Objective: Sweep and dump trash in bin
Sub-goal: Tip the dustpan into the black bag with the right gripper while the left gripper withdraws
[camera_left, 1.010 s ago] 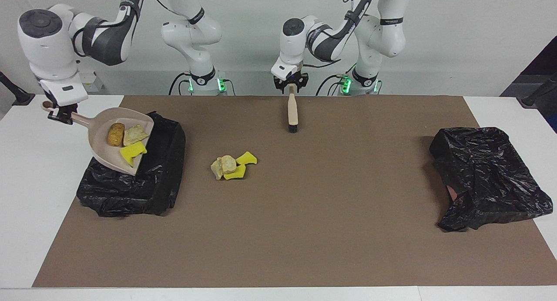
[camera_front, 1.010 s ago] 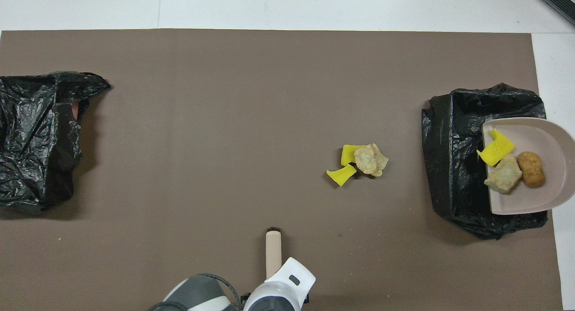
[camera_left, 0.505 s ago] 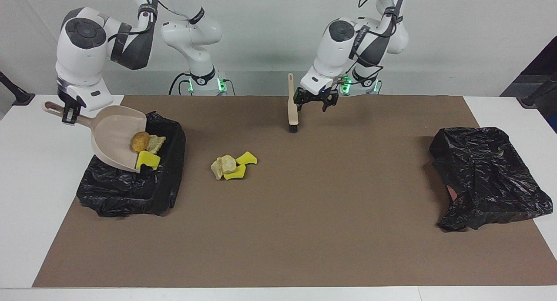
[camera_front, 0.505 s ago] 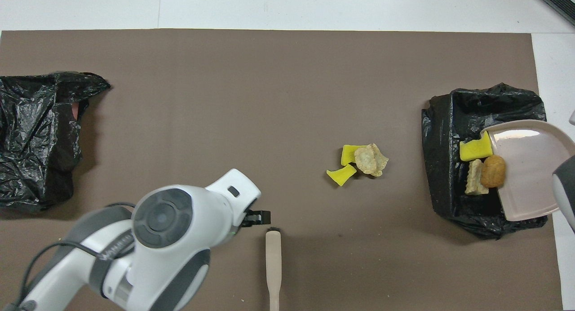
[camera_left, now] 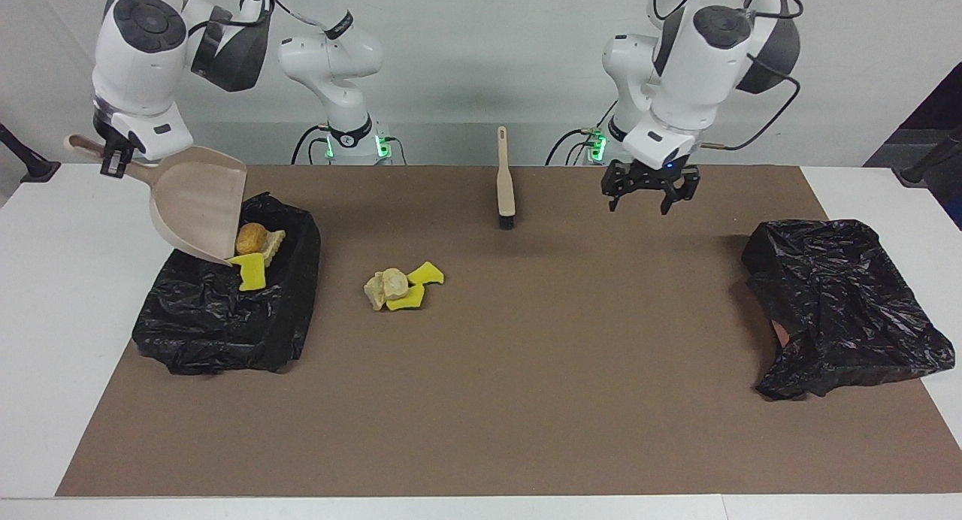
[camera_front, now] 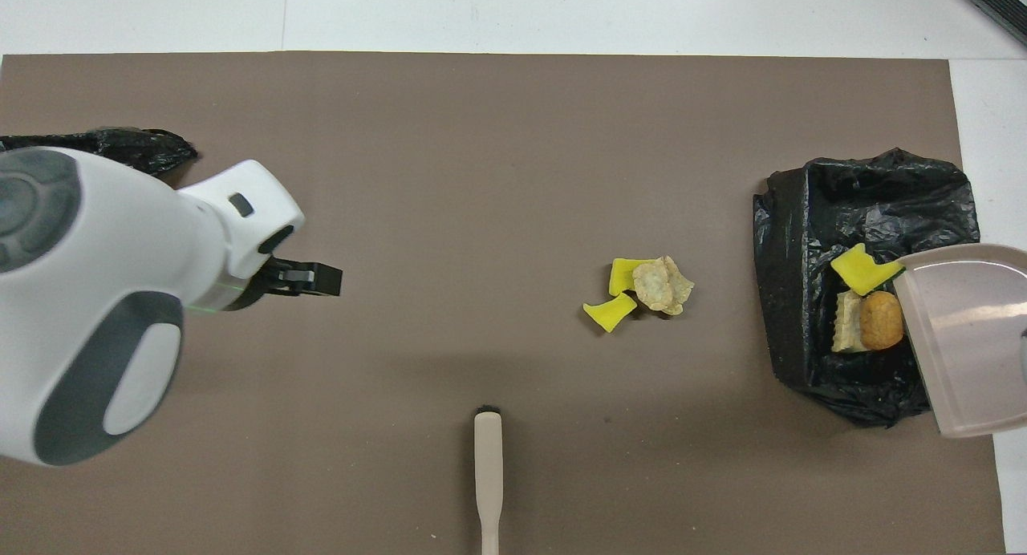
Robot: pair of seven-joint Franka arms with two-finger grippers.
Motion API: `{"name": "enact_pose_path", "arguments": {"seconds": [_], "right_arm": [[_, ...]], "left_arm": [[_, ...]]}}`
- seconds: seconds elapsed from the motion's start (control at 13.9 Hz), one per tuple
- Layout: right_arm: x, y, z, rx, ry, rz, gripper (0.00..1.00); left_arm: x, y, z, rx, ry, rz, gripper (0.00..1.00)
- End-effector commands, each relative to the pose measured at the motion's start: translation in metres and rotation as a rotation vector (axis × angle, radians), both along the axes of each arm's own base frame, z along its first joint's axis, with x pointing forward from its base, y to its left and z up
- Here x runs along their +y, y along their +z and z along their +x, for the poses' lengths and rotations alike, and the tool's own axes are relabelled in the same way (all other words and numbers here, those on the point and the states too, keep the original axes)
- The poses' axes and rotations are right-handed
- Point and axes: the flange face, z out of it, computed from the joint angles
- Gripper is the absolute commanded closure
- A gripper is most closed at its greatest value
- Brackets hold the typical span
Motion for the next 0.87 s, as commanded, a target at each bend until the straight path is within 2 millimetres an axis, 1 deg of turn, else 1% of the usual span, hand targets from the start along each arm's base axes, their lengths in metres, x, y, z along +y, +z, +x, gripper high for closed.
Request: {"name": "enact_pose_path", "arguments": {"seconds": [0.0,0.07,0.22,0.29,0.36,0.43,0.58,0.72,0.79], "right_arm": [[0.007,0.020,-0.016,0.029,-0.013,-0.028,1.00],[0.012,0.025,-0.020,0.028,-0.020,-0.023,1.00],[0.017,0.029,-0.029,0.032,-0.058,-0.017,1.00],[0.029,0.033,-0.033,0.030,-0.069,-0.013,1.00],[0.033,0.034,-0.039,0.028,-0.094,0.004,1.00],[0.036,0.031,-0.040,0.030,-0.106,0.036,1.00],[0.040,0.031,-0.043,0.034,-0.125,0.057,1.00],[0.058,0.035,-0.042,0.004,-0.132,0.052,1.00],[0.065,0.043,-0.043,-0.039,-0.179,0.081,1.00]], "left_arm": [[0.029,0.052,0.008,0.004,0.006,0.043,0.00],[0.046,0.068,0.007,0.011,0.001,0.045,0.00],[0.075,0.080,0.002,0.064,-0.048,0.053,0.00],[0.087,0.094,0.000,0.061,-0.063,0.052,0.00],[0.102,0.106,0.000,0.056,-0.073,0.051,0.00],[0.111,0.116,0.000,0.040,-0.079,0.050,0.00],[0.119,0.123,-0.004,0.060,-0.073,0.049,0.00],[0.122,0.130,-0.001,0.051,-0.075,0.045,0.00],[0.125,0.132,0.004,0.049,-0.069,0.038,0.00]]}}
